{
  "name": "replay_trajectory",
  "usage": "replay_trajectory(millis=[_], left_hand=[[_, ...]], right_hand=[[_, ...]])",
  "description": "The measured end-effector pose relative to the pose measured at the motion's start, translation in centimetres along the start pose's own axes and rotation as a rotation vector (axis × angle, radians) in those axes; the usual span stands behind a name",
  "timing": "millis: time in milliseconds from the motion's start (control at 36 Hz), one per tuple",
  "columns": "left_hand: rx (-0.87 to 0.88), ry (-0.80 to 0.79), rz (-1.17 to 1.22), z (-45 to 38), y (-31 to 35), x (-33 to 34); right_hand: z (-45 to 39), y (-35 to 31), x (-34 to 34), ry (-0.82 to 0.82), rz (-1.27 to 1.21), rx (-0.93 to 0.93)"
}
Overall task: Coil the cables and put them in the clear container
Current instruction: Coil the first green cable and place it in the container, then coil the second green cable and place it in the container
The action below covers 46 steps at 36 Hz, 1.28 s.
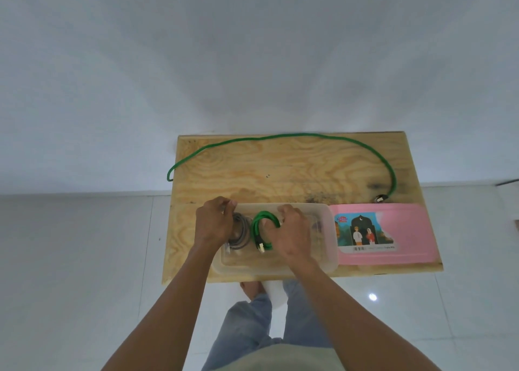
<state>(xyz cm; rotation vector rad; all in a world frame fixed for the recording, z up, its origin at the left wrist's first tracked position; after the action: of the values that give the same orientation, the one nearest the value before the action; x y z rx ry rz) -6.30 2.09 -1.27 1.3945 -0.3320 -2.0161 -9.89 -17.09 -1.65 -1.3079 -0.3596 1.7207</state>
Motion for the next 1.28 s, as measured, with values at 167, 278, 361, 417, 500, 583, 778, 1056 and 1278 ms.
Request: replay_trajectory(millis=[167, 278, 361, 417, 500, 583, 778, 1056, 1278], left_hand=[[0.011, -0.009, -0.007, 0.1, 0.3, -0.4], [0.037, 0.02, -0.007, -0.2, 0.8, -1.2], [0.073, 0.036, -0.026, -1.0, 1.8, -2.0], [0.091, 0.041, -0.051, -1.9, 2.7, -2.6], [0.103, 0.042, -0.067, -3.7, 3.7, -3.1], [0.111, 0.051, -0.094, -5.6, 4.6, -3.5], [0.06, 0.047, -0.152, -10.1, 5.2, -3.5], [0.033, -0.098, -0.388, -16.1, 5.1, -2.2], [-0.029, -0.172, -0.443, -16.9, 4.3, -1.1]], right_hand=[[0.3, -1.1, -1.6, 0.044, -0.006, -0.033], [0.1, -2.1, -2.8, 0.079, -0.056, -0.071], [-1.0, -3.0, -3.4, 0.069, -0.128, -0.096], [-1.8, -3.9, -4.0, 0.067, -0.157, -0.111], [-3.6, -5.1, -5.0, 0.086, -0.16, -0.153], [-5.8, -6.1, -5.5, 0.073, -0.143, -0.174], [-12.3, -7.6, -4.7, -0.076, 0.029, -0.182], [-19.1, -8.1, -0.3, -0.314, 0.269, -0.2], [-20.9, -7.0, 2.5, -0.423, 0.261, -0.22]])
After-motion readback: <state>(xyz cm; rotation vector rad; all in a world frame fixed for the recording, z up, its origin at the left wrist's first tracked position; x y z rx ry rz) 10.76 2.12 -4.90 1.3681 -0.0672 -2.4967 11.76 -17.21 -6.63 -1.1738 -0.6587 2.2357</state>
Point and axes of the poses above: each hand's wrist, its own z-axis away from the middle knuckle, its own x-axis out of the palm, y = z × x, the point moved 6 cm from there along -z, towards the middle knuckle, and after that the axes turned 10 degrees about -z, right-handed, at the moved point
